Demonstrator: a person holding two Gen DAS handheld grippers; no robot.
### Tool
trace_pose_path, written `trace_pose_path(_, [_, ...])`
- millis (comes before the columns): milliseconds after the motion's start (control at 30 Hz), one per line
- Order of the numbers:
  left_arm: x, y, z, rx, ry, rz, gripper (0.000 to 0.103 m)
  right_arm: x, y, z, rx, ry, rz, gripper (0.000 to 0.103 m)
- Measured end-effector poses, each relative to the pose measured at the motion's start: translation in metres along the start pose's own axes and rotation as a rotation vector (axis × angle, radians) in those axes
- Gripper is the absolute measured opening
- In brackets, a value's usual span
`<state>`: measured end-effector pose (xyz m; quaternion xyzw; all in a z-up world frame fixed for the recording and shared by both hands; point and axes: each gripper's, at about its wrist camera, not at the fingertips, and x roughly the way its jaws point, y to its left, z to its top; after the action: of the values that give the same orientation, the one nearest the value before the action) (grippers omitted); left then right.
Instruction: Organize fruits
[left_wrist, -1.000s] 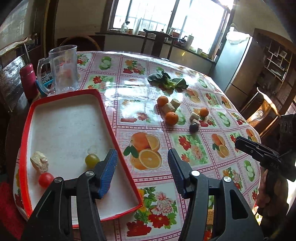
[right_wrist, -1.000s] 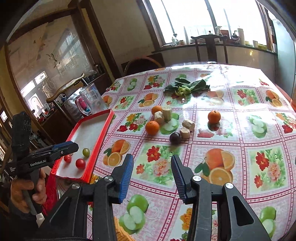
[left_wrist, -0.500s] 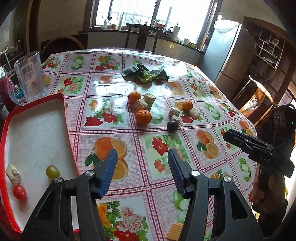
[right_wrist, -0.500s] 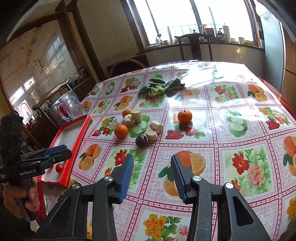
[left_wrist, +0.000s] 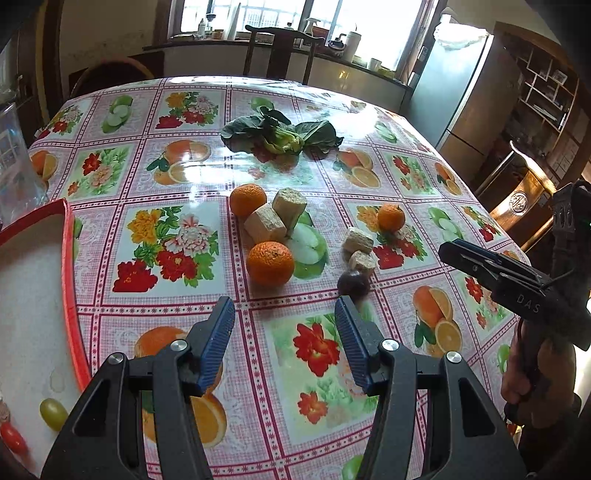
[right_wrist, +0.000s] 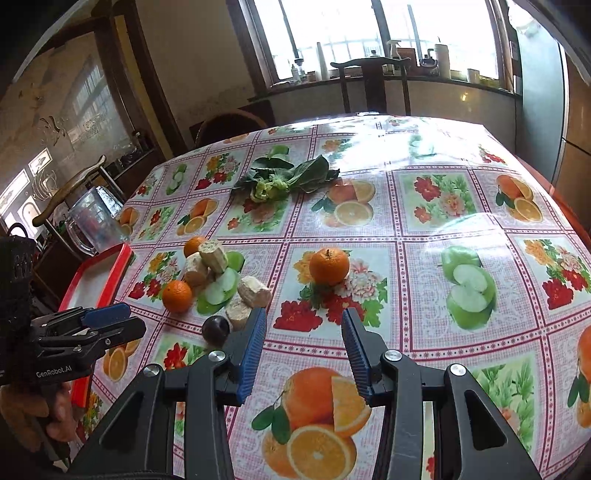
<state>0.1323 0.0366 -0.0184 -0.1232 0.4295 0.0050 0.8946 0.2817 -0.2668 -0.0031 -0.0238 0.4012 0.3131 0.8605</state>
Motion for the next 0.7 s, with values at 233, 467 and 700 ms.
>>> trace_pose_path(233, [0.039,0.005,0.016,-0.010,0.038,0.005,0.055,0.046,-0.008,0.019,-0.014,0.046,-0.050,0.045])
trace_pose_path(467, [0.055,0.005,0.020,0.003,0.026,0.002,0.055,0.070,-0.010,0.018,-0.027,0.054,-0.075,0.038])
trace_pose_path(700, [0.053,0.010,0.018,-0.004,0.013,-0.006,0.034,0.056,-0.005,0.008,-0.024,0.040,-0.053,0.034])
